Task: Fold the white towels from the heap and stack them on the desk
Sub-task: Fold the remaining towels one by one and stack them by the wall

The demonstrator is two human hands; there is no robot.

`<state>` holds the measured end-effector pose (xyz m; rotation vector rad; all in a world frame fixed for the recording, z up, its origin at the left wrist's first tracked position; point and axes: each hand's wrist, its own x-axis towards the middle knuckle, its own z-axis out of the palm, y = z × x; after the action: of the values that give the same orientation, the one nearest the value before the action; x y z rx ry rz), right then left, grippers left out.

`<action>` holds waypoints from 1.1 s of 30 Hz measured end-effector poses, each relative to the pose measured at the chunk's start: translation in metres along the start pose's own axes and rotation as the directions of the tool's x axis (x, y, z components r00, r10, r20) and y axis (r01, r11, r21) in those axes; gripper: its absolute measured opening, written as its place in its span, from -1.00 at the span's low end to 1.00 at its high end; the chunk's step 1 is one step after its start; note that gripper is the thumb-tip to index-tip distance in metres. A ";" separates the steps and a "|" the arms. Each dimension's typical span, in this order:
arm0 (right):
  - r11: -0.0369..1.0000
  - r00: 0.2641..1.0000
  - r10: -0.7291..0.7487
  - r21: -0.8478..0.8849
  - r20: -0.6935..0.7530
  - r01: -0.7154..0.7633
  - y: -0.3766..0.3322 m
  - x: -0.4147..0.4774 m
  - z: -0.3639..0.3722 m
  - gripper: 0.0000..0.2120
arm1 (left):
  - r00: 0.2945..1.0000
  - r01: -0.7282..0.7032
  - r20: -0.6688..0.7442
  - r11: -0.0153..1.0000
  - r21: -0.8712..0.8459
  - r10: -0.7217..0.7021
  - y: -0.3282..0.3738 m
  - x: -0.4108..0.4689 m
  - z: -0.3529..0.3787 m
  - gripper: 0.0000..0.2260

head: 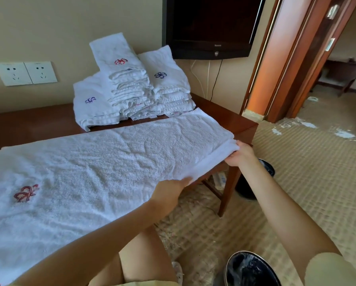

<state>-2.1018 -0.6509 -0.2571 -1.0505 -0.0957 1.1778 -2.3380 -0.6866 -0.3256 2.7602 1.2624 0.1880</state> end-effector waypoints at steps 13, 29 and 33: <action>0.984 0.975 -0.174 -0.073 -0.139 0.165 -0.031 0.028 0.068 -0.65 | 0.933 0.340 0.080 0.784 -0.520 -0.352 -0.101 0.047 -0.127 -0.59; 0.419 0.938 -0.347 -0.896 -0.010 0.146 -0.031 0.127 0.083 -0.74 | 0.914 0.395 0.077 0.834 -0.385 -0.397 -0.140 0.108 -0.088 -0.84; 0.095 0.915 -0.398 -0.990 0.060 0.107 -0.035 0.130 0.069 -0.66 | 0.929 0.361 0.063 0.849 -0.386 -0.366 -0.138 0.113 -0.084 -0.82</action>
<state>-2.0593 -0.5055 -0.2519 -2.2646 -1.0026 0.4906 -2.3806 -0.5075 -0.2541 2.1445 1.5282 0.3789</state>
